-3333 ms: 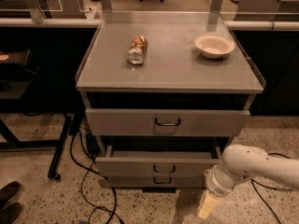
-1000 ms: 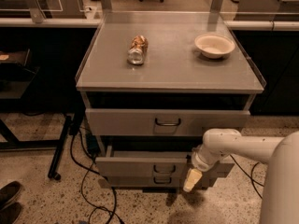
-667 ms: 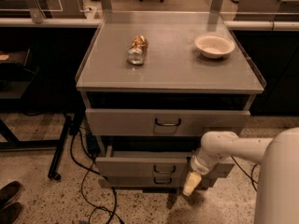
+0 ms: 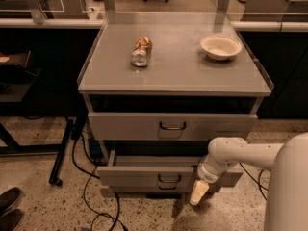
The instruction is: Open middle drawer
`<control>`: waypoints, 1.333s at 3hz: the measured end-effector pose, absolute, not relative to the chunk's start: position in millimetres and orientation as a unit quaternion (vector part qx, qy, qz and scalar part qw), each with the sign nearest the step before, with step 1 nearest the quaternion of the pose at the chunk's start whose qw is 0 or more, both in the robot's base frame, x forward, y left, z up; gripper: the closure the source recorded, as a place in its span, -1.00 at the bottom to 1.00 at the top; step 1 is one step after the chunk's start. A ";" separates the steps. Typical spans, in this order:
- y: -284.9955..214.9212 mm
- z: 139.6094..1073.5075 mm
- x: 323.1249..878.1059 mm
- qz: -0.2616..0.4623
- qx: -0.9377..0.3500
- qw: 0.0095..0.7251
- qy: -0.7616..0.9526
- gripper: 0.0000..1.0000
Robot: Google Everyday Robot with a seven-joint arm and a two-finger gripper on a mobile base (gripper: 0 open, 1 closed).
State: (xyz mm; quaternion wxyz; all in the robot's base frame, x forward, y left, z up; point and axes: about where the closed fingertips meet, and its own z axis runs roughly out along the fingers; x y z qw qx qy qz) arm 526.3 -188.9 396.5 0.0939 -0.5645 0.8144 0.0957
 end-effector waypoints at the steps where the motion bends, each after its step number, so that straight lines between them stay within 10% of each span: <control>1: -203.6 402.8 485.5 0.104 -0.541 0.078 0.831 -1.00; 4: -222.6 395.0 420.8 0.123 -0.516 0.029 0.847 -1.00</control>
Offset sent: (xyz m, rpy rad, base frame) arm -0.1867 -0.0701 0.0163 -0.0114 0.1957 -0.2157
